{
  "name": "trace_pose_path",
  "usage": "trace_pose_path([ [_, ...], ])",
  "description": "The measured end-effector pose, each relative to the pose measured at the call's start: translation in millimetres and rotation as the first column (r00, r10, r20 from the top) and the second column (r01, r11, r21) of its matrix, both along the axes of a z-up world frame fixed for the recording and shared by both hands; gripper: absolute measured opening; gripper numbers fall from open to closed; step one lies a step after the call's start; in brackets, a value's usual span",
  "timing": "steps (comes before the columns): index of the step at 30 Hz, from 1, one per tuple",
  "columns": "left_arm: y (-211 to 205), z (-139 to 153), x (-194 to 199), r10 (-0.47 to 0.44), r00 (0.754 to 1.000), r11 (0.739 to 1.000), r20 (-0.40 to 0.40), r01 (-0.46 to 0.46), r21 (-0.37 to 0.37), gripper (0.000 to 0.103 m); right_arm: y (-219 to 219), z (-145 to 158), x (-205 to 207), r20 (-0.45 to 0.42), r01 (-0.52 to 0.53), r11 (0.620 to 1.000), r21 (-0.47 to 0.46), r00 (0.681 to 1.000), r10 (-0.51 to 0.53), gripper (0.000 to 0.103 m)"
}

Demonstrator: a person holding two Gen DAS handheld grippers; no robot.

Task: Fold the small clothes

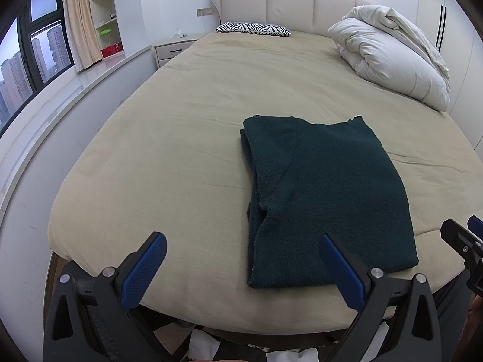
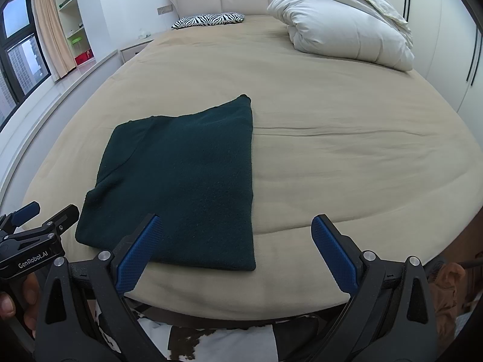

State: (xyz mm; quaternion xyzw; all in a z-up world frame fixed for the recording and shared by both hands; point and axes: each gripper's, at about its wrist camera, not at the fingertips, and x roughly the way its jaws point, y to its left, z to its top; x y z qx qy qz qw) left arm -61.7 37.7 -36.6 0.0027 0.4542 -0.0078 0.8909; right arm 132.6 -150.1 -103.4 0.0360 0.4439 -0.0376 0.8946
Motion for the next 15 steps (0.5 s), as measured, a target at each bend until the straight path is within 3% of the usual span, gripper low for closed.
trace_pose_path([
  [15, 1.1, -1.3, -0.4, -0.010, 1.000, 1.000, -0.005, 0.010, -0.010, 0.103, -1.8, -2.9, 3.4, -0.014, -0.005, 1.000, 0.013, 1.000, 0.005, 0.101],
])
